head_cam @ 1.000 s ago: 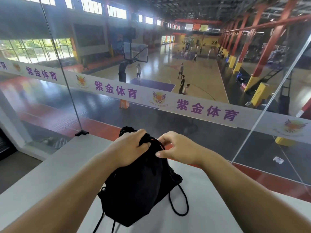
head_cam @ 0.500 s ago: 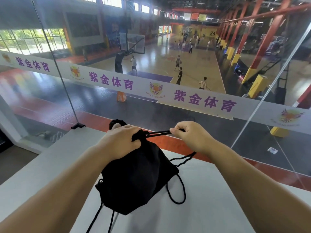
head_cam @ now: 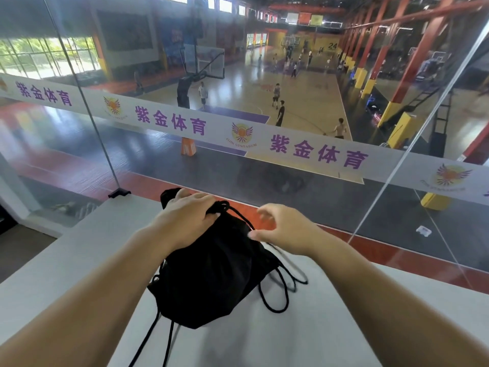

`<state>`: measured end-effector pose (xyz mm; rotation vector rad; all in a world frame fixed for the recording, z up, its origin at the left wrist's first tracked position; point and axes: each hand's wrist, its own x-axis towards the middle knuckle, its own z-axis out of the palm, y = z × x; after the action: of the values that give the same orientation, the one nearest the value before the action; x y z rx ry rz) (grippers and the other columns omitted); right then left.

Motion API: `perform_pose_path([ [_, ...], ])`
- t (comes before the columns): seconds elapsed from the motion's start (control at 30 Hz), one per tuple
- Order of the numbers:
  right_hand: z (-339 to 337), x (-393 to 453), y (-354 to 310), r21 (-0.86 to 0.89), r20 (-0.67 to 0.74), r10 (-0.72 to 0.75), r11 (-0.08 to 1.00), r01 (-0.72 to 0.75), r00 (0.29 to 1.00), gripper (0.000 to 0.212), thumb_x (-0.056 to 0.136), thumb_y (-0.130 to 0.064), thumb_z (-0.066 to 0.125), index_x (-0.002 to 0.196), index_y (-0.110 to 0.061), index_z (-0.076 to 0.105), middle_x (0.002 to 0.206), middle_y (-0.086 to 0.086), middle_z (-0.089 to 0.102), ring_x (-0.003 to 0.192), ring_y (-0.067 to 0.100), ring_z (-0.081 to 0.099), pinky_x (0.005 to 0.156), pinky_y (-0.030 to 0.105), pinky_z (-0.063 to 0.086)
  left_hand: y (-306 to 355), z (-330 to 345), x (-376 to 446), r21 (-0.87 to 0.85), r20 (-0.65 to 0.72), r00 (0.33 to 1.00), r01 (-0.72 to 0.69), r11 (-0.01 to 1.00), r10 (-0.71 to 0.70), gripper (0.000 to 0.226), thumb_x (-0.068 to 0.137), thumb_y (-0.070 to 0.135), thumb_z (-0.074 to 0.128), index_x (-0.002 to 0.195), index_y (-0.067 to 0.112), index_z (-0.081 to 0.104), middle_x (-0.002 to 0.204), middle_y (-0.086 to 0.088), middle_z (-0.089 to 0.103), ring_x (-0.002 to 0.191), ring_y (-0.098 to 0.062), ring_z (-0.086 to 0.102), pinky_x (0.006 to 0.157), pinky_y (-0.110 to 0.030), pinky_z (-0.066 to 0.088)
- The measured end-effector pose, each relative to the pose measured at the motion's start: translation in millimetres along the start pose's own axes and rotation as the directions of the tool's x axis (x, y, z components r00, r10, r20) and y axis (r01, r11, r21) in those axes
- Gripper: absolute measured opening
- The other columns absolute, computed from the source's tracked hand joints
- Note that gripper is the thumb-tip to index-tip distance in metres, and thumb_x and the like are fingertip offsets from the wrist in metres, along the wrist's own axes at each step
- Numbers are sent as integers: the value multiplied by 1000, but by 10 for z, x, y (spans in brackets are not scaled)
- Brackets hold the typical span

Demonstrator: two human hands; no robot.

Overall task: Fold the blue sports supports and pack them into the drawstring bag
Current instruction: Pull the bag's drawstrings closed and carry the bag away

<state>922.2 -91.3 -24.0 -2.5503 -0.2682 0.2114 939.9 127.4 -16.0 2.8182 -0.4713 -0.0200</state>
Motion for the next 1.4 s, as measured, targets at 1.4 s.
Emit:
perform_pose_path([
  [1.4, 89, 168, -356, -11, -205, 4, 1000, -6, 979, 41, 91, -25, 43, 131, -22, 48, 131, 2, 50, 118, 21, 48, 99, 40, 42, -511, -24, -291, -279, -92, 927, 326, 903, -363, 27, 85, 32, 66, 107, 16, 61, 101, -4, 64, 92, -23, 60, 74, -29, 42],
])
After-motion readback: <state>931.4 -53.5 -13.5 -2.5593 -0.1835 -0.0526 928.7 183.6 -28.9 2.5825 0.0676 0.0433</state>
